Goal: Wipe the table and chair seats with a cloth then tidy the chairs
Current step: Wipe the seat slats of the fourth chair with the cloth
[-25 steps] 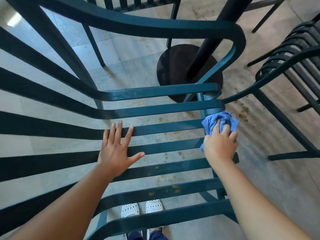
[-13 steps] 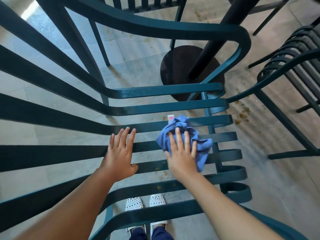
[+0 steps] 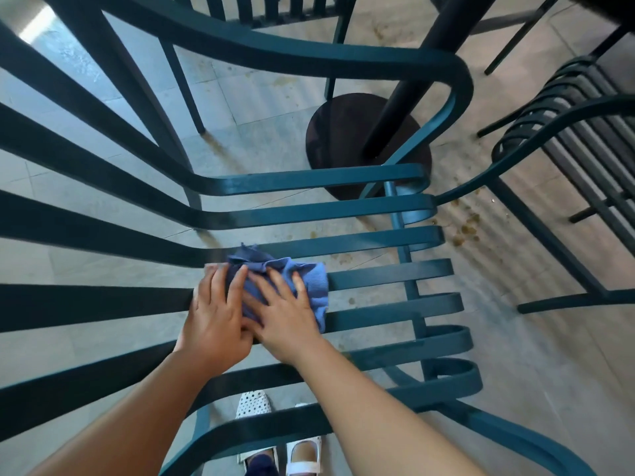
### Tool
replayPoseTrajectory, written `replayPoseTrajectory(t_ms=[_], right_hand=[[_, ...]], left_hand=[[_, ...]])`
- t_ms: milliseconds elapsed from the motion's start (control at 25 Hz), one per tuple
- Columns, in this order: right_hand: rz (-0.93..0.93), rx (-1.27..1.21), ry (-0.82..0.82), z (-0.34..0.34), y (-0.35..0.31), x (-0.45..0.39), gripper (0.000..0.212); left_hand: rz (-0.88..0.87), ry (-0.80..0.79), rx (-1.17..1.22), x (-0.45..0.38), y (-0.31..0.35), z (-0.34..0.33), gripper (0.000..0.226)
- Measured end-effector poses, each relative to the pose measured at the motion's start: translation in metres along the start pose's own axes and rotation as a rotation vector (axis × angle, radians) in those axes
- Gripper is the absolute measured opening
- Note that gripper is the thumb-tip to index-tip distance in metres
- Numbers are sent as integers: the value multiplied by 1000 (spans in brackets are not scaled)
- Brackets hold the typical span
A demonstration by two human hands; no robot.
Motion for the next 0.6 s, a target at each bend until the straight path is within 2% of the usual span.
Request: replayPoseTrajectory(t_ms=[160,240,320,440,520,600], right_hand=[[-268,133,222,-7,41,27,50],[-362,127,281,-7,55,35,50],[-471,105,328,-4,65,40,49],[-568,77,335,1,86,47,50],[-608,66,373,4,104,54,51],[-626,60,403,8,118,59,50]], left_hand=[[35,-1,-39,-9,23,-13,63],[34,-53,-28,-16,54,-24,55],[72,-25,-11,-25,80,-35,49],[41,-23,-62,-38,94,-43,46],[87,-58,-129,-46,99,-43,54],[145,-4,-118,-51,102,-43,65]])
Point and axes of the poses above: each hand's wrist, its own x-axis away from the middle knuckle, its own z-axis out of the back of the hand, y = z × x, the point moved 1 cm from there along -x, towards the middle knuckle, and after that the axes turned 1 degree about z, right-handed, at the moved point
